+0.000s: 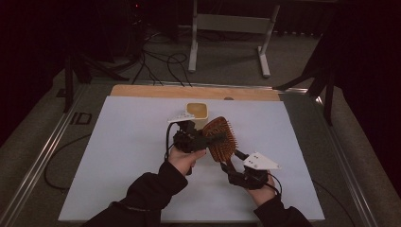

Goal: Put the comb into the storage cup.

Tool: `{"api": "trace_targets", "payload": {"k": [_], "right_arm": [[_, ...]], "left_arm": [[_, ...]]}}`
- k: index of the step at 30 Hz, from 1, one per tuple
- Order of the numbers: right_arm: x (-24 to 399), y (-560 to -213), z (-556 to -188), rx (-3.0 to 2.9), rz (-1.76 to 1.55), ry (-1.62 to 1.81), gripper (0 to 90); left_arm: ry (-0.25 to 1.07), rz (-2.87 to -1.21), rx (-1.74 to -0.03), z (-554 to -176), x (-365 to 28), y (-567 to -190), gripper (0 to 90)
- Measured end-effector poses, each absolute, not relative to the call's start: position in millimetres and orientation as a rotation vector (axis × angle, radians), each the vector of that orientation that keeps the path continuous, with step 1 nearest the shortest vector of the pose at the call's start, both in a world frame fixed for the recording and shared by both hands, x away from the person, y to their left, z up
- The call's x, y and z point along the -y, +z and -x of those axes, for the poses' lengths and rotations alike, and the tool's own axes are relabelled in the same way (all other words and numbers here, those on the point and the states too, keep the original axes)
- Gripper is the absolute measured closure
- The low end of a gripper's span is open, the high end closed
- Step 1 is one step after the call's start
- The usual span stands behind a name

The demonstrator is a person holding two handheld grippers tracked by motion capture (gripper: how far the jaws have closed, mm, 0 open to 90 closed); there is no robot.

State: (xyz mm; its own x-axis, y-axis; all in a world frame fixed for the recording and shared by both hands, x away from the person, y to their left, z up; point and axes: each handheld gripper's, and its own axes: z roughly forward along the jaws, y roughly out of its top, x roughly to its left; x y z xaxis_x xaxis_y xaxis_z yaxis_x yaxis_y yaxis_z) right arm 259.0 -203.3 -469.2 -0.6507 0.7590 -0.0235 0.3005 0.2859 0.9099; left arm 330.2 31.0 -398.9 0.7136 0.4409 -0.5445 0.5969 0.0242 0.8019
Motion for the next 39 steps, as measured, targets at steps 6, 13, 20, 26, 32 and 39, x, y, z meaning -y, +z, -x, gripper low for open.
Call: {"api": "trace_targets", "payload": {"k": [6,13,20,26,32,39], "right_arm": [[209,-471,-262,-2.109,-0.994,1.382,9.2],[212,-474,-264,-2.13,-0.984,1.379,9.1],[214,-476,-266,-2.167,-0.959,1.411,8.8],[215,-476,-264,-2.18,-0.932,1.41,8.8],[218,-476,-263,-2.19,-0.924,1.409,8.8],[224,-476,-259,-2.196,-0.927,1.412,8.8]], "left_arm": [[-0.12,-1.621,-0.841,-331,-31,-391,53.5],[-0.102,-1.619,-0.837,-334,-34,-384,53.5],[-0.081,-1.616,-0.83,-338,-41,-373,53.5],[-0.057,-1.611,-0.83,-340,-47,-364,53.5],[-0.038,-1.602,-0.831,-343,-54,-354,53.5],[-0.013,-1.595,-0.832,-348,-63,-341,53.5]]}}
